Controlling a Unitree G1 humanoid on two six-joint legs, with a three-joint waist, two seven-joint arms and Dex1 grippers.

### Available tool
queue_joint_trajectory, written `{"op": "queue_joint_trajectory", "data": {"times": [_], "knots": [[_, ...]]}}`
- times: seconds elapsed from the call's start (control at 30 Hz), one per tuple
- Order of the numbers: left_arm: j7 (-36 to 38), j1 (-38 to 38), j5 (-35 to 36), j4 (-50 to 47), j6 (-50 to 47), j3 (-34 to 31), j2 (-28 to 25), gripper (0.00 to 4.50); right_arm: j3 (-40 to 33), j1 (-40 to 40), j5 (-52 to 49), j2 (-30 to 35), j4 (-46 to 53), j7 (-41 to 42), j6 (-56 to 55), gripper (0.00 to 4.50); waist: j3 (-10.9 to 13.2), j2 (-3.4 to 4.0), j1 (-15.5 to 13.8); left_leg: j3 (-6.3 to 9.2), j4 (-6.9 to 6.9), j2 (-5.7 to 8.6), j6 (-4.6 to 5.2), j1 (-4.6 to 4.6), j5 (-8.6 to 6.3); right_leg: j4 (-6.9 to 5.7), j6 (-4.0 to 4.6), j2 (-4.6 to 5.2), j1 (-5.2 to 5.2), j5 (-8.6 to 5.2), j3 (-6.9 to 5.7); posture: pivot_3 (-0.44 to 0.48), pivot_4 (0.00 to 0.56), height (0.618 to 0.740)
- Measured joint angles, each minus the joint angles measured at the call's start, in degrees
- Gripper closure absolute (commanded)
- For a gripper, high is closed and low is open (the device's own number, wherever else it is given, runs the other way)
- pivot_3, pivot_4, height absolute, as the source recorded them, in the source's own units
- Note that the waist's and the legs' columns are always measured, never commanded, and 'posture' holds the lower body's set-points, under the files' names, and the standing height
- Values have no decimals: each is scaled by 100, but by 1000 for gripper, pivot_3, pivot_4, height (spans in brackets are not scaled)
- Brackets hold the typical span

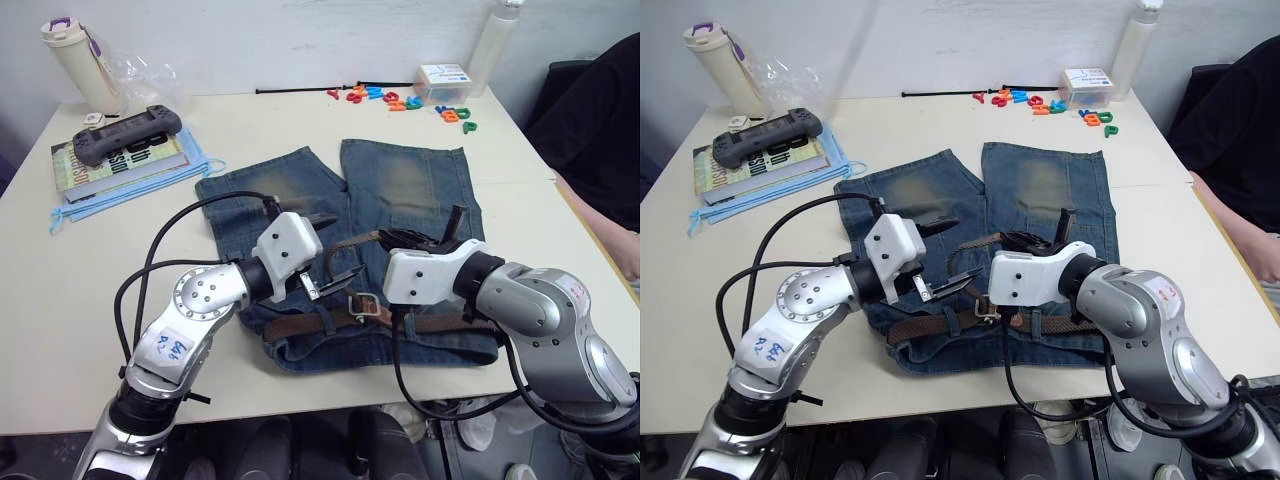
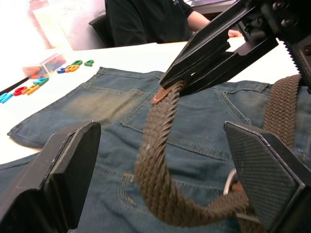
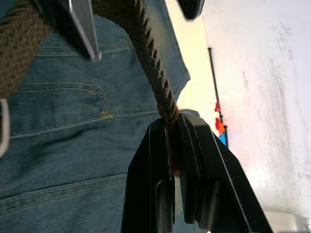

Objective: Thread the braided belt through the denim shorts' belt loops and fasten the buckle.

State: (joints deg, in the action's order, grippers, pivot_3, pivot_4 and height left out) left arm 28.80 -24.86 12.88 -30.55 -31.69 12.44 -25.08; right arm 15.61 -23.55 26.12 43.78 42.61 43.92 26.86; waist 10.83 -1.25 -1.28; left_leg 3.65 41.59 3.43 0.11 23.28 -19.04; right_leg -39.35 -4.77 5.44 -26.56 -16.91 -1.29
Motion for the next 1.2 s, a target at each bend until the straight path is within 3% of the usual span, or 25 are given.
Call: {"op": "queue_joint_trajectory", "data": {"times": [0.27, 0.37, 0.4, 0.87, 1.07, 1.1, 1.13, 1.2], "knots": [[-51, -2, -68, 1, -217, 6, 29, 2671, 26, 1, 158, -124, 0, 49, -55, 4500, 0, 0, -7, 0, 0, 0, -2, 0, 1, -1, 0, 0, -1, 0, 0, 0, 150, 659], [-48, -32, -71, 6, -347, -1, 28, 3813, 26, 9, 199, -178, 0, 89, -56, 4500, 0, 0, -7, 0, 0, 0, -3, 0, 2, -2, 0, 0, -1, 0, 0, 0, 150, 659], [-36, -67, -71, 7, -400, 4, 29, 4418, 26, 16, 216, -187, -2, 94, -54, 4500, 0, 0, -9, 0, 0, 1, -3, 0, 1, -2, 0, 1, -1, 0, 0, 0, 150, 659], [-31, -113, -46, 38, -581, -21, 155, 4418, 9, 63, 362, -336, -16, 113, -50, 4500, 0, 0, -7, 0, 0, 1, -3, 0, 2, -2, 0, 1, -1, 0, 0, 0, 150, 659], [-52, 34, 153, 196, -570, -214, 443, 4500, -37, 146, 343, -612, -6, 91, 200, 2228, 0, 0, -2, 0, 0, 0, -4, -1, 2, -2, 0, 0, -1, 0, 0, 0, 150, 659], [-55, 94, 222, 218, -571, -254, 473, 4500, -39, 173, 311, -691, 1, 81, 266, 1687, 0, 0, -3, 0, 0, 0, -4, 1, 3, -3, 0, 0, -3, 0, 0, 0, 150, 659], [-55, 105, 232, 229, -573, -259, 472, 4500, -40, 173, 302, -710, 9, 75, 283, 1389, 0, 0, -3, 0, 0, 0, -5, 0, 3, -3, 0, 0, -3, 0, 1, 0, 150, 659], [-34, 297, 427, 275, -574, -464, 570, 4500, -232, 187, 124, -983, 234, 55, 616, 1389, 0, 0, -7, 2, 0, 0, -5, 0, 3, -4, 0, 0, -2, 0, 0, 0, 150, 659]]}}
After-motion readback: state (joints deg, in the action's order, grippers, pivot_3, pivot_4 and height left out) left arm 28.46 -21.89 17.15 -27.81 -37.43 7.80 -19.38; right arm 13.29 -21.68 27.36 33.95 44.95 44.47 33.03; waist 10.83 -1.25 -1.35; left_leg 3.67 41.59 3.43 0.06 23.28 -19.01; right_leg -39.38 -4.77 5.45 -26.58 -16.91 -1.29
